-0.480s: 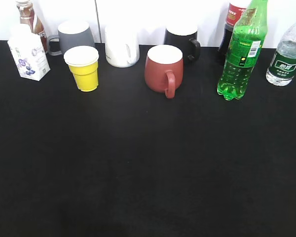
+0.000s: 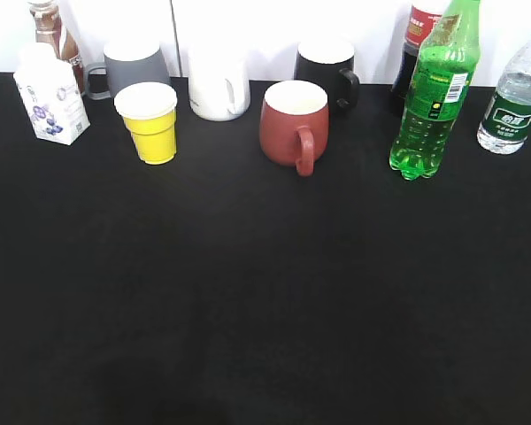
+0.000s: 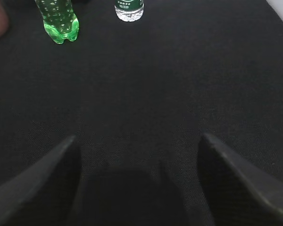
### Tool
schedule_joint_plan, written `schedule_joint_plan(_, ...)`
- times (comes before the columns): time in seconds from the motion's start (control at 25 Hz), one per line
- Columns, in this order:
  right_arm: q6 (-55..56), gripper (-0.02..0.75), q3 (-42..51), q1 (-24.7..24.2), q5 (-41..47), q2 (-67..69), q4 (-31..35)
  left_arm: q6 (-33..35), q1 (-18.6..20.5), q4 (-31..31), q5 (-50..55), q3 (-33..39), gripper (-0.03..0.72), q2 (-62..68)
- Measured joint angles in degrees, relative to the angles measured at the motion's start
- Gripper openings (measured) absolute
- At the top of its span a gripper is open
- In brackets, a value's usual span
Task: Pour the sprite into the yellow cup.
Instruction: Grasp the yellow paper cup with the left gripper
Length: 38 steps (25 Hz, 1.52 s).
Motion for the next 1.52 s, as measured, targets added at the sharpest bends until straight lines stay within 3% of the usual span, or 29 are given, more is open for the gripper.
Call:
schedule_joint_plan(0.16, 0.0, 0.586, 0.0, 0.0, 0.0, 0.0, 0.0, 0.0, 0.0, -1.2, -26.4, 2.0, 0.539, 6.8)
schedule_joint_plan(0.36, 0.0, 0.586, 0.0, 0.0, 0.0, 0.0, 0.0, 0.0, -0.1, -0.9, -63.6, 10.0, 0.51, 29.3)
schedule_joint_plan(0.44, 0.0, 0.586, 0.0, 0.0, 0.0, 0.0, 0.0, 0.0, -2.6, 3.4, -72.4, 10.4, 0.499, 40.9)
schedule_joint_plan(0.48, 0.0, 0.586, 0.0, 0.0, 0.0, 0.0, 0.0, 0.0, -5.9, 4.4, -77.0, 10.4, 0.499, 50.2)
schedule_joint_plan(0.52, 0.0, 0.586, 0.0, 0.0, 0.0, 0.0, 0.0, 0.0, -7.0, 4.4, -77.7, 10.4, 0.499, 52.6)
schedule_joint_plan(0.6, 0.0, 0.586, 0.0, 0.0, 0.0, 0.0, 0.0, 0.0, -15.0, 5.1, -83.9, 10.5, 0.51, 61.8)
schedule_joint_plan(0.76, 0.0, 0.586, 0.0, 0.0, 0.0, 0.0, 0.0, 0.0, -19.9, 7.8, -94.8, 10.5, 0.545, 76.9)
schedule_joint_plan(0.84, 0.0, 0.586, 0.0, 0.0, 0.0, 0.0, 0.0, -1.5, -19.9, 11.4, -98.8, 10.5, 0.62, 82.9)
schedule_joint_plan(0.96, 0.0, 0.586, 0.0, 0.0, 0.0, 0.0, 0.1, -2.6, -19.9, 12.4, -101.2, 8.4, 0.656, 91.4)
schedule_joint_plan(1.24, 0.0, 0.586, 0.0, 0.0, 0.0, 0.0, 0.2, -2.8, -19.9, 14.0, -104.7, -6.6, 0.666, 112.2)
schedule_joint_plan(1.52, 0.0, 0.586, 0.0, 0.0, 0.0, 0.0, 0.2, -2.8, -19.9, 11.4, -106.2, -16.9, 0.671, 122.7)
